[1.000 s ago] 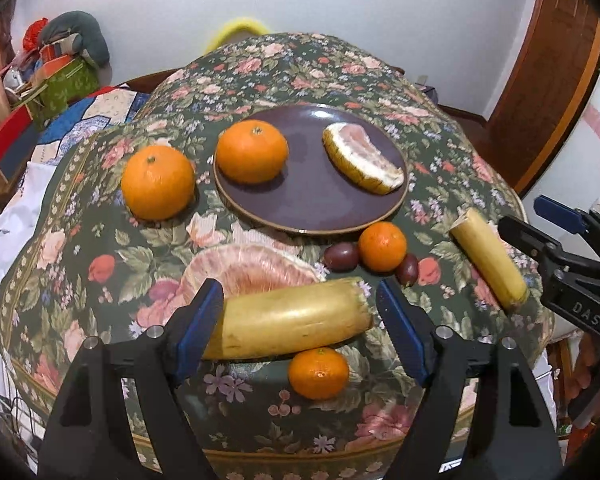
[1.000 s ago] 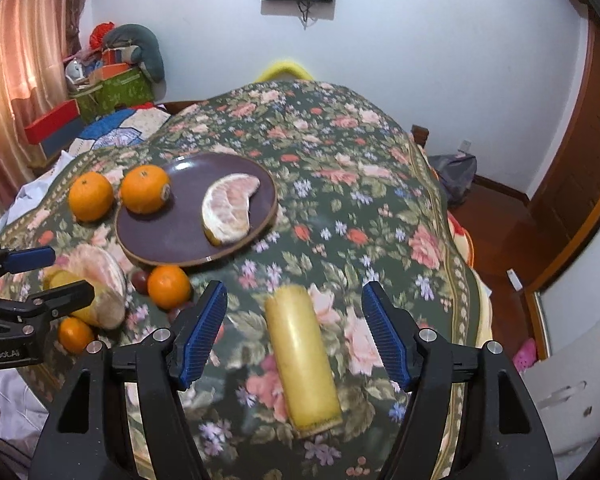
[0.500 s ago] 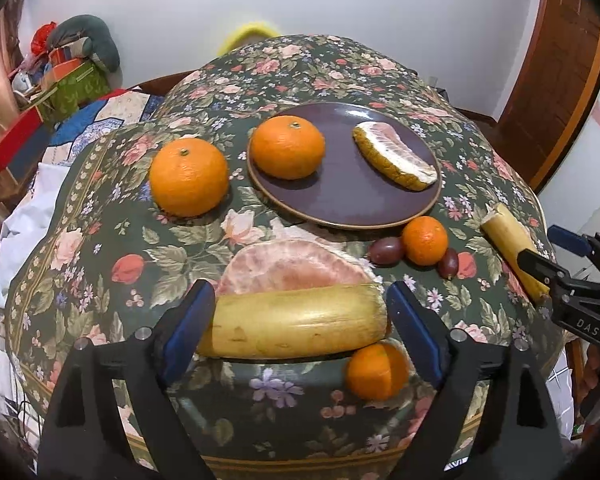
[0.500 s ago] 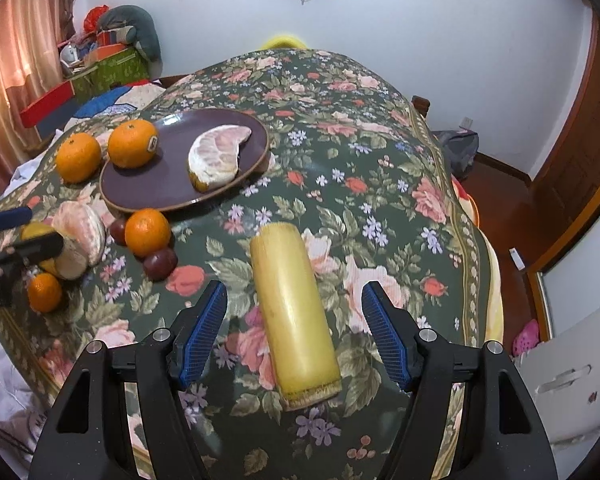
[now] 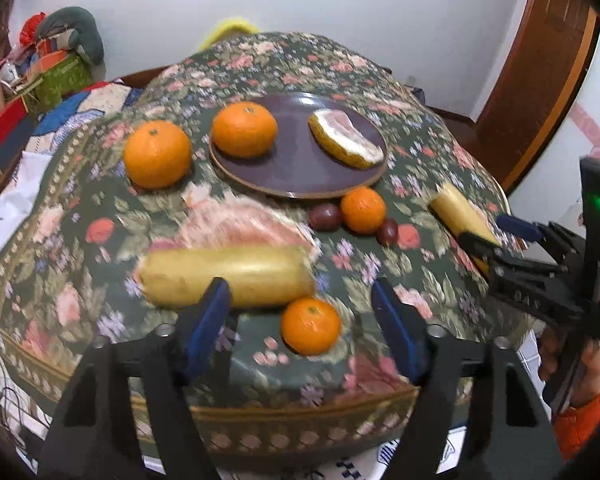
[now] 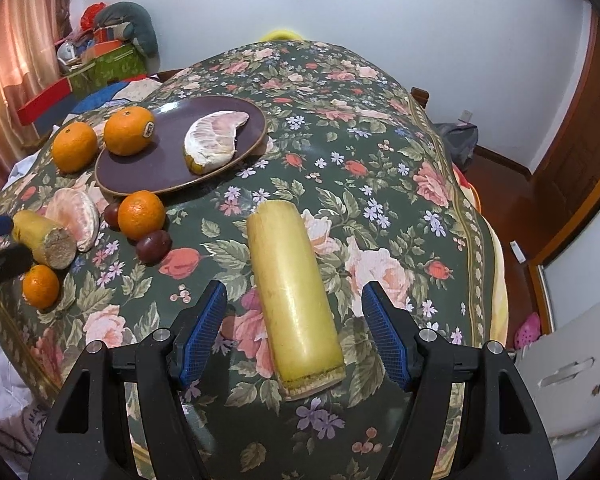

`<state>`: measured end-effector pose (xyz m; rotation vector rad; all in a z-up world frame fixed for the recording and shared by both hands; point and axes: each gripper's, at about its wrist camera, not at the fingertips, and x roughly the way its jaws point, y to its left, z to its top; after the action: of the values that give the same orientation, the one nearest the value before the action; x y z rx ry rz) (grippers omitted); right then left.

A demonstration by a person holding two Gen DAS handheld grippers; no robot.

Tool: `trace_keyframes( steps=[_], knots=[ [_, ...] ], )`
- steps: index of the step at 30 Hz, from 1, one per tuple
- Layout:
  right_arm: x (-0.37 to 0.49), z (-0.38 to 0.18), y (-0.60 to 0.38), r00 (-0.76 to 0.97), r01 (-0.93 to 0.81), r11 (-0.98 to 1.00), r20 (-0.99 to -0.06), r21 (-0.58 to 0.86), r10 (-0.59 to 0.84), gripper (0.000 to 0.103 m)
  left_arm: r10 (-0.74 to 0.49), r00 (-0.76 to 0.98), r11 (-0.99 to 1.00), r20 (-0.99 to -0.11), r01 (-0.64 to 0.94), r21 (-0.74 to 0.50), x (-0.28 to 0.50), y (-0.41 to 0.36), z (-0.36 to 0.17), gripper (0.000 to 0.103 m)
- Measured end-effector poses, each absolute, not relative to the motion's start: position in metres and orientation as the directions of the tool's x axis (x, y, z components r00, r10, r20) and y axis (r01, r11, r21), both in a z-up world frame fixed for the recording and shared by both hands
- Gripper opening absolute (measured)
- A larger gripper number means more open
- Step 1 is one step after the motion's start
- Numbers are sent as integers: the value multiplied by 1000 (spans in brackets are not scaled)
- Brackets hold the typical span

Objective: Organize fruits
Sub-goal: 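Lower the right gripper onto the yellow cylinder and close, then lift the yellow cylinder with the right gripper while the left gripper grasps a mandarin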

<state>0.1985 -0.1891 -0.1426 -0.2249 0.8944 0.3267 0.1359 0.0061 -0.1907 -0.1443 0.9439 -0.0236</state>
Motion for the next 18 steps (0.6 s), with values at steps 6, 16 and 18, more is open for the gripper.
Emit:
trace_keyframes(
  steps=[6, 16, 18],
  knots=[
    [201, -146, -190, 574, -372, 927, -796, -41, 194, 66, -113, 539, 988, -835, -31, -153, 139, 0, -211, 51],
    [209, -155, -182, 549, -393, 919, -807, -17, 219, 53, -107, 543, 989, -833, -27, -145, 143, 1, -217, 34],
    [209, -156, -181, 554, -392, 920, -804, -22, 217, 49, -116, 542, 988, -832, -28, -155, 143, 3, -215, 34]
  ],
)
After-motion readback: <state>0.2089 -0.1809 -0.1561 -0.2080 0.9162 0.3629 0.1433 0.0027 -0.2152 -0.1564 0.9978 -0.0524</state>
